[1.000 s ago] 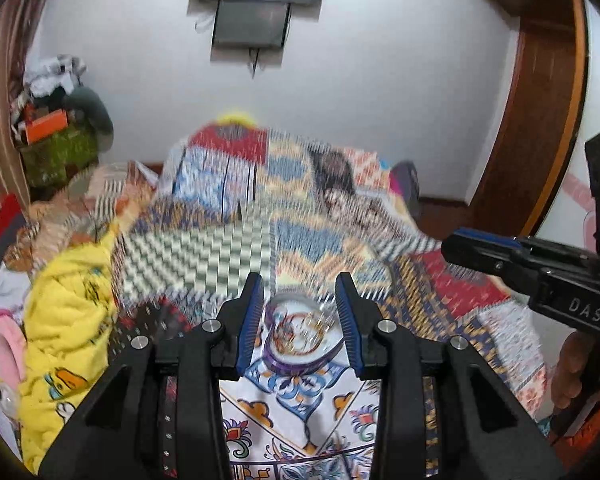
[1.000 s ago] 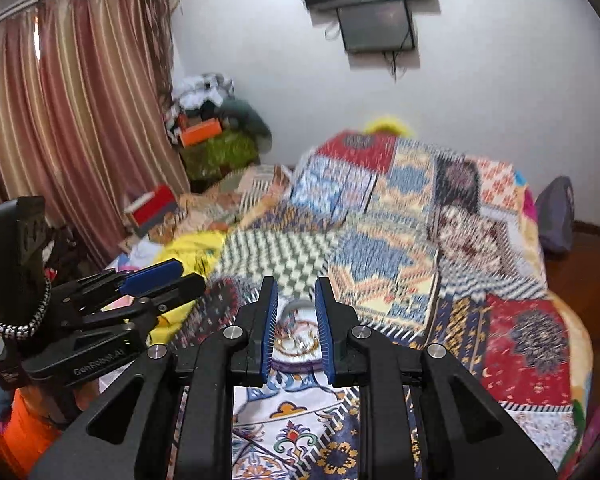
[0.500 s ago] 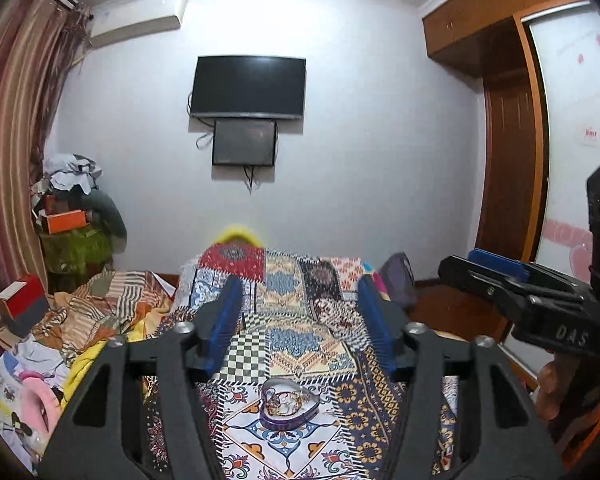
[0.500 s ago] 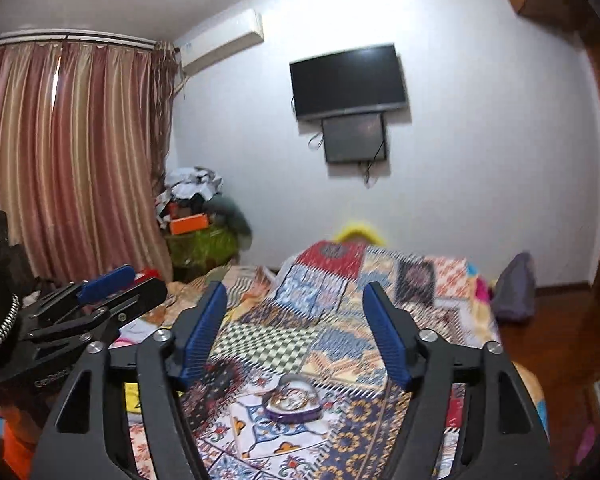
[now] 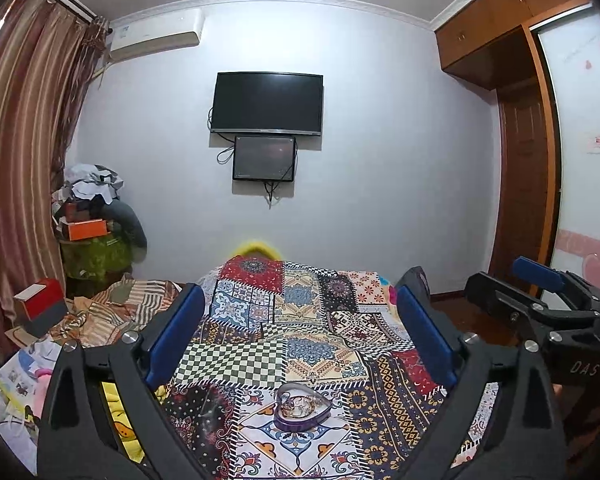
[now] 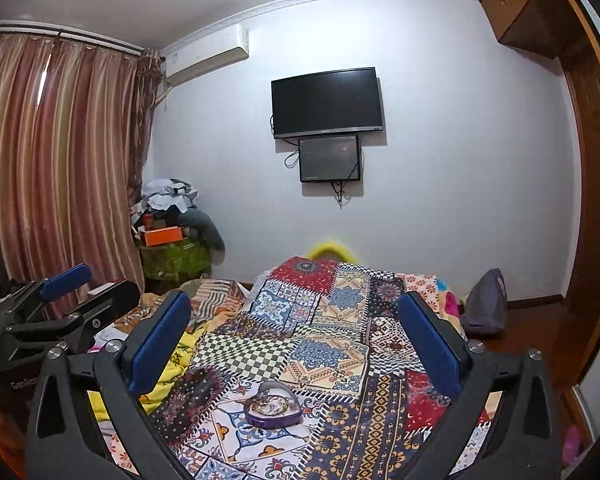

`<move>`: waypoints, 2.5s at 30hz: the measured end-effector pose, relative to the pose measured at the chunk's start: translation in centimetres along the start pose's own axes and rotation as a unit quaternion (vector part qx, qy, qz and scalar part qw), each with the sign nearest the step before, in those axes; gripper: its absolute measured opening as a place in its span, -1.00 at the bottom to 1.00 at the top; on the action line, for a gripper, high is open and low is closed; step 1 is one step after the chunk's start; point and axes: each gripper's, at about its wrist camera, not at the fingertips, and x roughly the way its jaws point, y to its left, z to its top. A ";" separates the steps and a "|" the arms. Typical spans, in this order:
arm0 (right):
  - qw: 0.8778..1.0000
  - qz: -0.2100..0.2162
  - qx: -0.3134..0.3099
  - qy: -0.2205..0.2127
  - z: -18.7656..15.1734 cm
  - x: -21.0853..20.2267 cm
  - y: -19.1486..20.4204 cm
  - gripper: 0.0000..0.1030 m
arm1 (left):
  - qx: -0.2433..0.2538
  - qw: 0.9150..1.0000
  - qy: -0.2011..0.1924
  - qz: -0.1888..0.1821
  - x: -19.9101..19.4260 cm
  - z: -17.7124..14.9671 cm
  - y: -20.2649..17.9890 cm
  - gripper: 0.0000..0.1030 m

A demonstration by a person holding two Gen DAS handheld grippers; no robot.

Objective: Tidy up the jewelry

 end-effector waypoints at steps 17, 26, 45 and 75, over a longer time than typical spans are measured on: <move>1.000 0.001 0.014 0.008 -0.6 -0.7 -0.7 1.00 | 0.010 1.000 -0.002 0.018 0.0 -0.6 -0.4 0.99; 1.000 -0.001 0.015 0.017 -0.7 -0.8 -0.7 1.00 | 0.000 1.000 0.007 0.018 0.2 -0.9 0.3 0.99; 1.000 -0.001 0.017 0.024 -0.6 -0.8 -0.8 1.00 | -0.019 0.999 0.017 0.022 0.7 -1.2 1.1 0.99; 0.999 -0.005 0.022 0.023 -0.6 -1.1 -1.4 1.00 | -0.012 1.000 0.023 0.000 0.7 -1.1 0.7 0.99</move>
